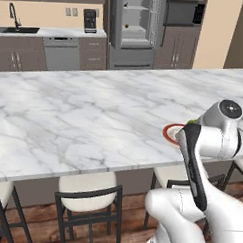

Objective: Transport the fish and broccoli to the fridge. Place the fish on the rack containing meat and place the broccoli on the rack containing the vegetable, ensuring meats and vegetables are on different racks.

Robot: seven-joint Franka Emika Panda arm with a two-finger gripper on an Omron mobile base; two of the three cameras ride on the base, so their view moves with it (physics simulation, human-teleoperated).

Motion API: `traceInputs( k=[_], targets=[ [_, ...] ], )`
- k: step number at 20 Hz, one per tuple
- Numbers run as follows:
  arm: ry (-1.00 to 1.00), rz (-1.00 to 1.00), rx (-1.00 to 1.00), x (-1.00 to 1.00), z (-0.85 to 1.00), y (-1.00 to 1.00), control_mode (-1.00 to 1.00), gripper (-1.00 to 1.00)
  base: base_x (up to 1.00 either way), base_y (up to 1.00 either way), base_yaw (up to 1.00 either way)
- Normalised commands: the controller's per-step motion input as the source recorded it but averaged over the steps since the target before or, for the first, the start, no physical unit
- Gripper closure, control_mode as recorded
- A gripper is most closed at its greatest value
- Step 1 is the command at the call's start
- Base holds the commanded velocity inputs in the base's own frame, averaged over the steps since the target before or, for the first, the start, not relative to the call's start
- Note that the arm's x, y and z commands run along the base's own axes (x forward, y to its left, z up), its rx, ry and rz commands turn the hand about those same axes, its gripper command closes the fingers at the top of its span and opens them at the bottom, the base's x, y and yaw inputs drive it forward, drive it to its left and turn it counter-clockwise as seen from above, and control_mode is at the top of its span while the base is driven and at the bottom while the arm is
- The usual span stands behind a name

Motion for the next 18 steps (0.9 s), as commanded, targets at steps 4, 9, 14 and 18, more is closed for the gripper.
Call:
traceInputs(
  k=[4,9,14,18],
  targets=[
    [-0.23,0.0,0.04,-0.69,0.63,0.09,-1.0,1.0,0.0,0.0,0.0],
    [-0.21,0.0,0.04,-0.62,0.52,0.06,1.0,1.0,-0.18,0.03,0.0],
    [0.0,0.0,0.0,0.0,0.0,0.0,1.0,1.0,-0.98,0.36,0.0],
    [0.0,0.0,0.0,0.0,0.0,0.0,1.0,1.0,-1.0,0.92,0.0]
  ],
)
